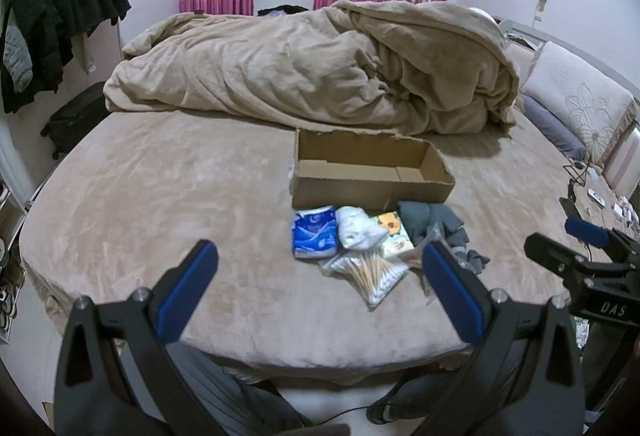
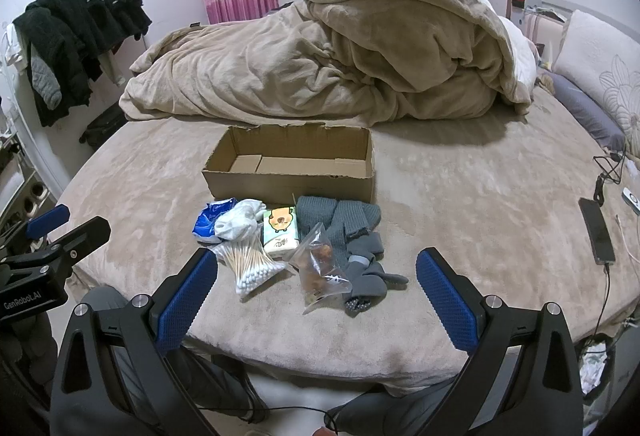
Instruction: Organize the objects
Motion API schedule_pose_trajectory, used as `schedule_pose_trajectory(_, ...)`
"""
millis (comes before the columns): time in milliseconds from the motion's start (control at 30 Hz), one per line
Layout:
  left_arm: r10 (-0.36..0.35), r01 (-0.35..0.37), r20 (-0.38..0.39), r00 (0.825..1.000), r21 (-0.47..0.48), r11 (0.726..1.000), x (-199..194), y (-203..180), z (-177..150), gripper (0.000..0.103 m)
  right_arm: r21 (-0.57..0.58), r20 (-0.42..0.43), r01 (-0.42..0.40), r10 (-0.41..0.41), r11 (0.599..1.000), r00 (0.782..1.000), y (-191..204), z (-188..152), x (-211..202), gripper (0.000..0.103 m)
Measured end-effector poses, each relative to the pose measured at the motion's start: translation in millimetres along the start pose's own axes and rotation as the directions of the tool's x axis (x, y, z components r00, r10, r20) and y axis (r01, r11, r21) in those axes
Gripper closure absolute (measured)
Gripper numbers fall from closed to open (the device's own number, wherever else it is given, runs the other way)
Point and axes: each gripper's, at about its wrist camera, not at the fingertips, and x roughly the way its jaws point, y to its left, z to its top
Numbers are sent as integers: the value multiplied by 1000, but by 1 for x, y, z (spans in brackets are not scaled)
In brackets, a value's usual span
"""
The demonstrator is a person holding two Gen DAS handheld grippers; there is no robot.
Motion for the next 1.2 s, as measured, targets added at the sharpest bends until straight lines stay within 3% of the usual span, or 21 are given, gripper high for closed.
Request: schedule_pose_trajectory(1200,-5,5,-23,1000,0,1000,8,-1,-1,1,5,-4,-3,3,1000,1000,-3,-3,2,2)
